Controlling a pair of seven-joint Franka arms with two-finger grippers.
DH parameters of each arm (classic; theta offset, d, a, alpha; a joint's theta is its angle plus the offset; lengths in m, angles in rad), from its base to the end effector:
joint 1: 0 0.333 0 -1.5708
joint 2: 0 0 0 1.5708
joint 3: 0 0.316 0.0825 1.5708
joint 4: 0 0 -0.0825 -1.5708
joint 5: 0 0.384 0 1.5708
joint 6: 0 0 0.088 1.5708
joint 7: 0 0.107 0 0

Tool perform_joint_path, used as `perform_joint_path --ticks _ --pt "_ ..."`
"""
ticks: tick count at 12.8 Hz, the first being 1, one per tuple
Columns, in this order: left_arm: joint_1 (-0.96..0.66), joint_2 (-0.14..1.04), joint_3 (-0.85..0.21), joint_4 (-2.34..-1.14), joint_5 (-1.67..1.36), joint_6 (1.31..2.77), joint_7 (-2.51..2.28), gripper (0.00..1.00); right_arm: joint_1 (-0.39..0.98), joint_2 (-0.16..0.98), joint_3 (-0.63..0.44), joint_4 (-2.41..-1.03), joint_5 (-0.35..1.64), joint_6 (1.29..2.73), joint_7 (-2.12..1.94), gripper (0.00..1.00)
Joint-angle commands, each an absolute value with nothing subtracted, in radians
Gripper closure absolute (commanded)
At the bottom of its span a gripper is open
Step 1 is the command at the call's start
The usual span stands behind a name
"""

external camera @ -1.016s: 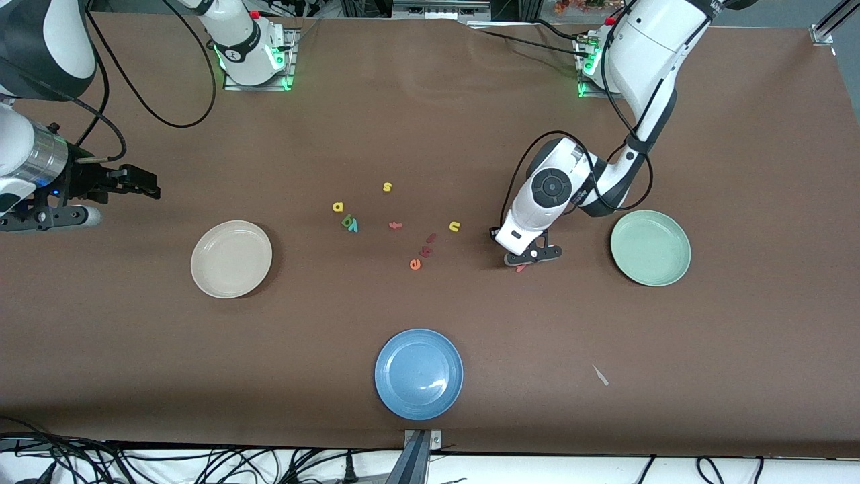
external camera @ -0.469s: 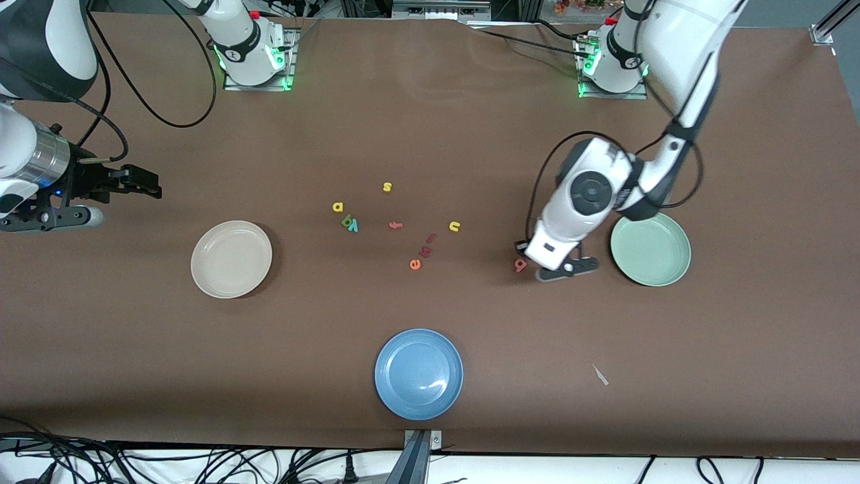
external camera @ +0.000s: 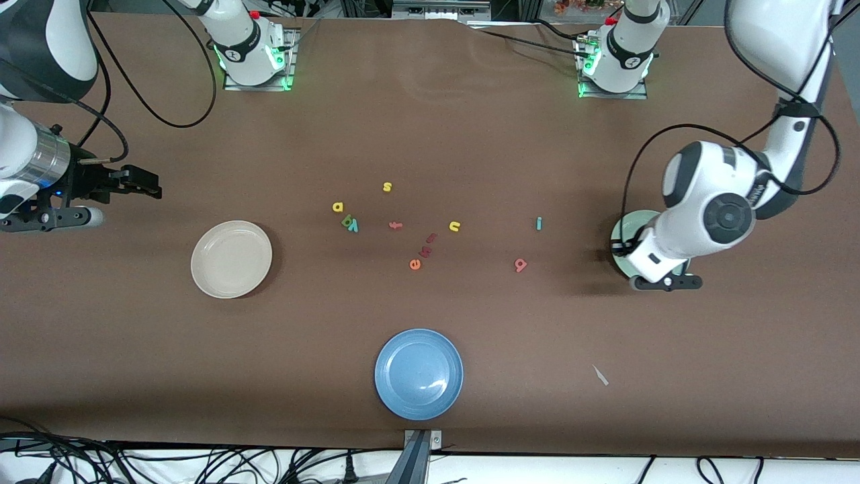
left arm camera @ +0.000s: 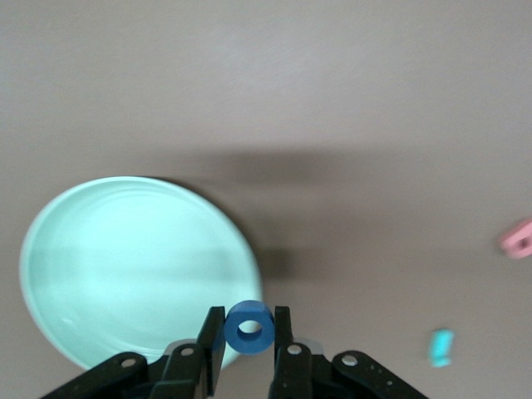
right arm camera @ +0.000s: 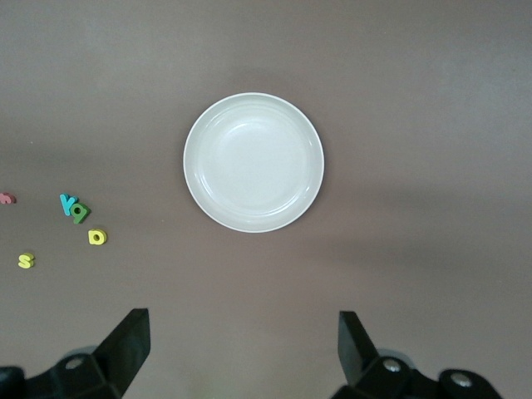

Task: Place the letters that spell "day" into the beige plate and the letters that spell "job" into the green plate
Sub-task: 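Carry the blue ring to the green plate and open the left gripper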

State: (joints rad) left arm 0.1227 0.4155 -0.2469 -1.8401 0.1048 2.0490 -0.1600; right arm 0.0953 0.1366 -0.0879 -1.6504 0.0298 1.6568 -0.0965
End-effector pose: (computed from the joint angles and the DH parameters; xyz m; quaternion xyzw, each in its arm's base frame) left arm 0.6143 -0.0622 0.2939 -0.9954 0.0054 0.0957 0.0075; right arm 0.5907 0.0100 0.5158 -0.9966 -0.0496 0.0643 0.0116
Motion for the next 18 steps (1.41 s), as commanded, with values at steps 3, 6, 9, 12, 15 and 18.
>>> perform_joint_path --ticks 3,6,9,12,15,18 --pt "0.285 0.480 -0.256 -1.868 0.135 2.048 0.100 0.92 0.097 0.138 -0.086 -1.660 0.046 1.664 -0.114 0.00" --pt "0.336 0.552 -0.256 -1.868 0.138 2.068 0.138 0.89 0.165 0.185 -0.083 -1.674 0.054 1.742 -0.047 0.00" --pt "0.341 0.552 -0.256 -1.859 0.137 2.065 0.149 0.09 0.204 0.225 -0.008 -1.709 0.052 1.819 0.070 0.00" --pt "0.327 0.502 -0.314 -1.815 0.118 2.048 0.117 0.00 0.204 0.276 0.080 -1.758 0.048 1.932 0.158 0.00" --pt "0.313 0.503 -0.478 -1.743 0.087 2.048 -0.203 0.01 0.204 0.276 0.147 -1.906 0.046 2.101 0.239 0.00" --pt "0.136 0.584 -0.506 -1.646 0.090 2.065 -0.473 0.01 0.204 0.272 0.216 -2.081 0.032 2.325 0.417 0.00"
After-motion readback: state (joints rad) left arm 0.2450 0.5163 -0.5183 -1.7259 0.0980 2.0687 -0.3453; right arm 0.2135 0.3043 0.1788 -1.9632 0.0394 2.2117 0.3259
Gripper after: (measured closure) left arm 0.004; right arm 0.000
